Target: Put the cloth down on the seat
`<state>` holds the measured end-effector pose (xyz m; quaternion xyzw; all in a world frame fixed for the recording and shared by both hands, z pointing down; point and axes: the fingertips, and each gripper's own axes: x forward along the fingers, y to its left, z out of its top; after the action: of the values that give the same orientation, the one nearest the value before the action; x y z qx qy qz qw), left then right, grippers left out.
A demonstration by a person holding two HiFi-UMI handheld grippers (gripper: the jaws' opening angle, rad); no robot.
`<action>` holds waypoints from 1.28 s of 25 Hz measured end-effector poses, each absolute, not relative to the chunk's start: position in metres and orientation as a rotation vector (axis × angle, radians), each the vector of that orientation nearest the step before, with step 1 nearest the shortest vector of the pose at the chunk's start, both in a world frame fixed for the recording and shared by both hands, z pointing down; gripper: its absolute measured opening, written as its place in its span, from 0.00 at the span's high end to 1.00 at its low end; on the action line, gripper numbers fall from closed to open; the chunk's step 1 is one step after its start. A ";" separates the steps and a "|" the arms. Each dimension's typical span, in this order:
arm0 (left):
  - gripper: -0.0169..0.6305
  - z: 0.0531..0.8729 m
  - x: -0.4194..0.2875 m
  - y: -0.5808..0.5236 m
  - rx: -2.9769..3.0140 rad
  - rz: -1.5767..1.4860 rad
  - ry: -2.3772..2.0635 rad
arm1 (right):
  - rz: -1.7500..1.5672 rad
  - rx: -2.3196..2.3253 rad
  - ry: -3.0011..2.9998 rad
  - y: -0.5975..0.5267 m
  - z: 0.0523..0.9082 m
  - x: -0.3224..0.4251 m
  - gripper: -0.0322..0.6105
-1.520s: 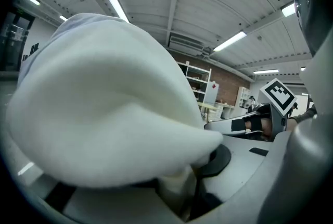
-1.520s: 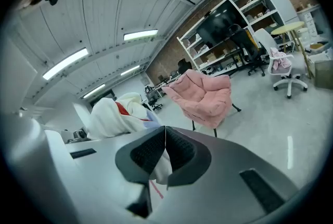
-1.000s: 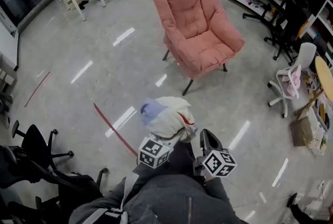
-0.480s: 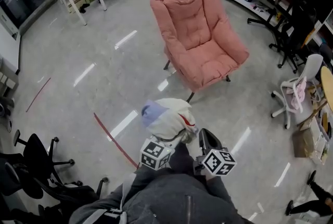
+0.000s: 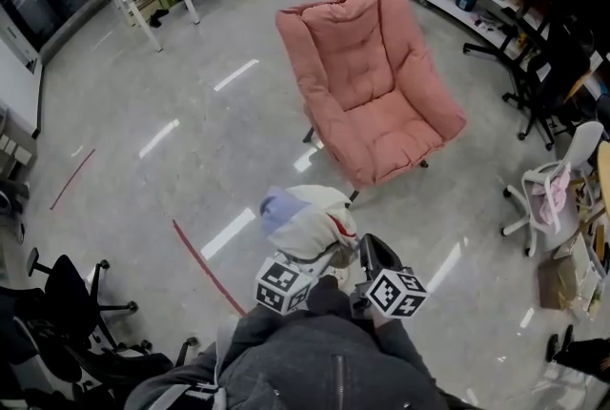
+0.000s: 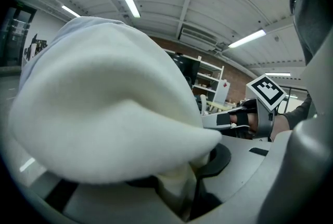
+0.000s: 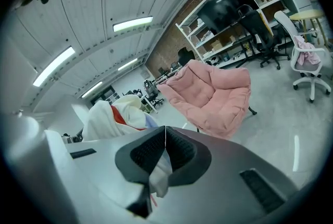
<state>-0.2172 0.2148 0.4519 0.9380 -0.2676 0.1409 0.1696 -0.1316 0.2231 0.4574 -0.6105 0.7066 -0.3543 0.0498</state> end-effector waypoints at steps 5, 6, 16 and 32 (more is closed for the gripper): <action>0.72 0.454 -0.205 0.176 2.653 0.379 -0.741 | -1.047 -1.869 2.153 0.181 0.456 -0.120 0.93; 0.72 0.456 -0.201 0.170 2.653 0.376 -0.735 | -1.039 -1.877 2.155 0.175 0.456 -0.117 0.93; 0.72 0.470 -0.172 0.136 2.618 0.353 -0.684 | -1.070 -1.939 2.121 0.150 0.469 -0.083 0.93; 0.72 0.472 -0.156 0.139 2.595 0.383 -0.631 | -1.060 -2.011 2.035 0.156 0.470 -0.058 0.93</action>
<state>-0.1563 0.1385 0.4716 0.9383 -0.2282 0.1386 0.2201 -0.0582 0.1556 0.4698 -0.6584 0.6664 -0.3470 0.0454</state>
